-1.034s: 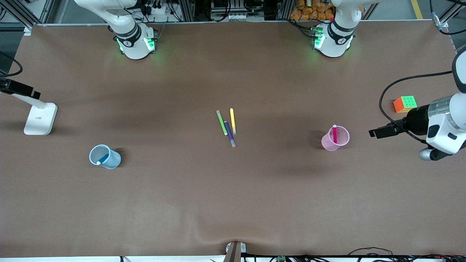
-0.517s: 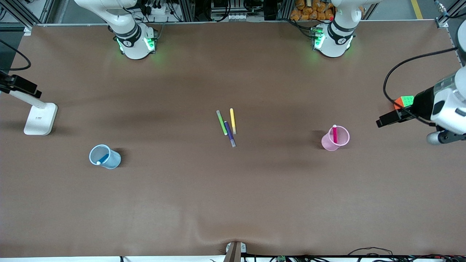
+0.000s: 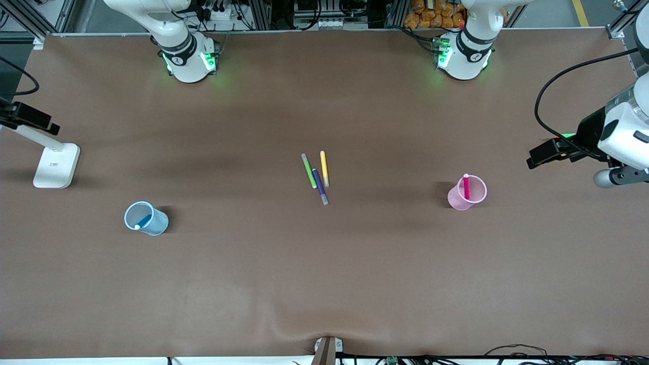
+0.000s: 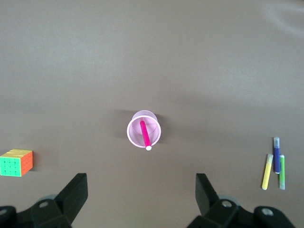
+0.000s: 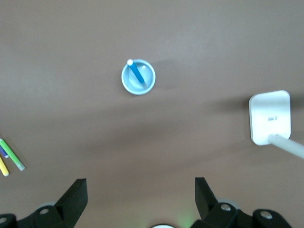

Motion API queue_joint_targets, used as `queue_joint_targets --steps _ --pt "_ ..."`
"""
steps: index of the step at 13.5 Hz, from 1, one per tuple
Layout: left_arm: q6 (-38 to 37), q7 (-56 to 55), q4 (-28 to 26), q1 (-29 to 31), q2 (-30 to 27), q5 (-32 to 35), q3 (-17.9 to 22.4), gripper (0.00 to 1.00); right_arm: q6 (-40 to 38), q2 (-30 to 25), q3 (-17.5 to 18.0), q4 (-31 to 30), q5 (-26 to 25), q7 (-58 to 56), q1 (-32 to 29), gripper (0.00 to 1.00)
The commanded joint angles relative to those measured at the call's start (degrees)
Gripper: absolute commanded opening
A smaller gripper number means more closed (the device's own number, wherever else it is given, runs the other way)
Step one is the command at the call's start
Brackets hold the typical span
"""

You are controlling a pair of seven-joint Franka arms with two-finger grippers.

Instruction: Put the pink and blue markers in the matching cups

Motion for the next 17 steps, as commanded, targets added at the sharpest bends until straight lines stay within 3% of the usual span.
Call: queue_joint_targets --steps 1,7,17 --pt "0.45 3.08 -1.29 -2.81 -2.26 1.03 3.45 1.0 -3.0 1.83 0.82 4.55 0.05 -0.32 -0.88 1.0" --pt "1.32 6.59 -4.46 -9.32 -5.6 0.94 11.19 1.0 0.24 -1.43 0.99 -0.55 -1.09 -1.46 -1.06 1.0" --pt "1.5 7.3 -2.53 -9.77 -4.99 0.32 11.2 1.0 -0.29 -1.34 1.0 -0.11 0.66 -0.05 -0.79 1.0"
